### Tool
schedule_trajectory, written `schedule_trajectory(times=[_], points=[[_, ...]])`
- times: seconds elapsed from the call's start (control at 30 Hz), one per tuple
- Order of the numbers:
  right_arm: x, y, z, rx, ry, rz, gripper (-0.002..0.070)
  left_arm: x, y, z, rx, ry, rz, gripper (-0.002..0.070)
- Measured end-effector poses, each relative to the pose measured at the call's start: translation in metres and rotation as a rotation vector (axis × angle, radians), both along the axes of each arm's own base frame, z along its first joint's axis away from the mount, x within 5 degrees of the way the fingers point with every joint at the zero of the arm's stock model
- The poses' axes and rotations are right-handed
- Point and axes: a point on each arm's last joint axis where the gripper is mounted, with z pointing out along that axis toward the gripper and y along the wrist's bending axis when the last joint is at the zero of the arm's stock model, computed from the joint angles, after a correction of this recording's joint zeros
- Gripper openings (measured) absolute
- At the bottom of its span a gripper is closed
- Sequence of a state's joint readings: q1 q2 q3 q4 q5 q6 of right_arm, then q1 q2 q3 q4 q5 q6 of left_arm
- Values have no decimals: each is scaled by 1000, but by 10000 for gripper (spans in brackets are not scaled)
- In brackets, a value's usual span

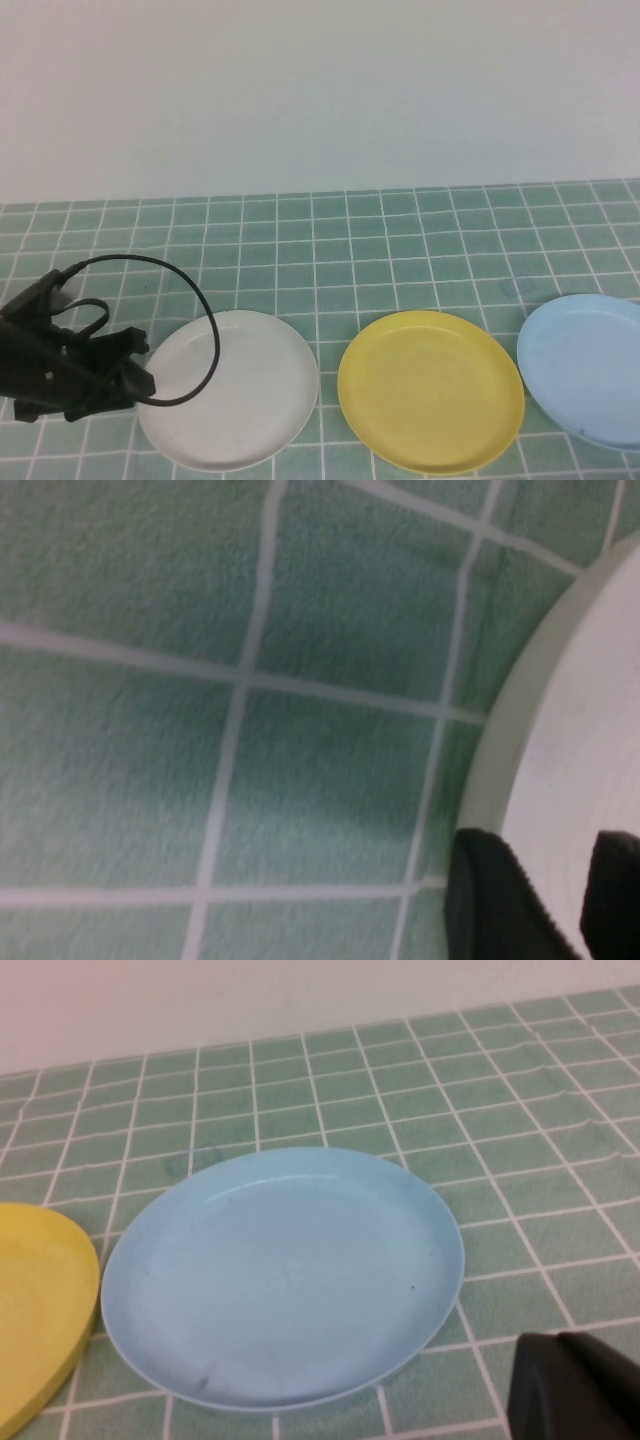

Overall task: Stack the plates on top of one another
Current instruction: Pick up the white plate

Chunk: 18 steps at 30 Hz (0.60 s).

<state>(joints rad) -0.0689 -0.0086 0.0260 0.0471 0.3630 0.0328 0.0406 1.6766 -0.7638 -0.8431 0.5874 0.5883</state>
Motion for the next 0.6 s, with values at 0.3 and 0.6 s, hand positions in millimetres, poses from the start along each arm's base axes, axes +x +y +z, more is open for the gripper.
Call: schedule_trajectory(times=[0.3, 0.6], points=[[0, 0, 0, 0, 0, 0, -2, 7, -4, -12, -51, -19, -8, 221], [0, 0, 0, 0, 0, 0, -2, 10, -3, -17, -49, -13, 27, 218]])
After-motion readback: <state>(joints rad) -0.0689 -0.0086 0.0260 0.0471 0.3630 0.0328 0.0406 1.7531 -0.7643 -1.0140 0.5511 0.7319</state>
